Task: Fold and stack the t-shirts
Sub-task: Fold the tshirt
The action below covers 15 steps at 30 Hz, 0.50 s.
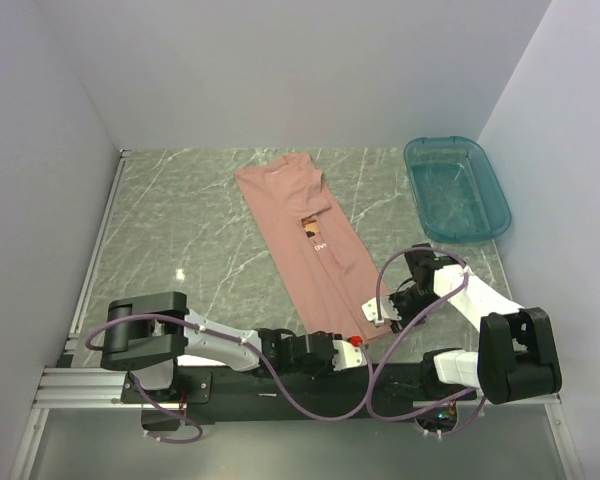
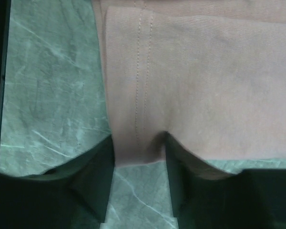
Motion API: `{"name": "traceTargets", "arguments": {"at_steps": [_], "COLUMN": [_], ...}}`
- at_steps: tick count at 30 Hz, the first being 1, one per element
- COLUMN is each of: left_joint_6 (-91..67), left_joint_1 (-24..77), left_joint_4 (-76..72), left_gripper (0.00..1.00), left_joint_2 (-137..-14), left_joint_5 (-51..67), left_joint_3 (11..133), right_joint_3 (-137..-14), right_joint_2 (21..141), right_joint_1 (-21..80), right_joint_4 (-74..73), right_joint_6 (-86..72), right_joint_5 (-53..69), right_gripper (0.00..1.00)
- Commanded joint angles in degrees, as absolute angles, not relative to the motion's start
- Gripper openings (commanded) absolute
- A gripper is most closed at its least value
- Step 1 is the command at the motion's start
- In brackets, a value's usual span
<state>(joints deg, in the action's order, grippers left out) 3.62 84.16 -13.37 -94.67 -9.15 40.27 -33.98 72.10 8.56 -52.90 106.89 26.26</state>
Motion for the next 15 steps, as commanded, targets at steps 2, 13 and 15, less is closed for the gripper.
{"name": "traceTargets", "arguments": {"at_steps": [2,13,15], "left_joint_6": [0.8,-2.2,-2.5], "left_joint_1": [83.9,82.0,81.2], "left_joint_4": [-12.7,-16.6,-17.0], "left_gripper": [0.31,0.01,0.01], "left_joint_2": [-96.4,-93.2,-91.7], "left_joint_5": [-12.6,-12.0,-10.9], "left_joint_3": [38.1,36.0,34.8], "right_joint_3": [-32.0,-34.5,-36.1], "right_joint_2": [73.0,71.1,70.2], "right_joint_1": [9.8,9.8,9.8], "right_joint_4": [-48.8,-51.8,-53.6], "right_joint_6": [106.2,104.2,103.6], "right_joint_5": [24.2,28.9,30.6], "right_gripper": [0.43,0.0,0.0]}}
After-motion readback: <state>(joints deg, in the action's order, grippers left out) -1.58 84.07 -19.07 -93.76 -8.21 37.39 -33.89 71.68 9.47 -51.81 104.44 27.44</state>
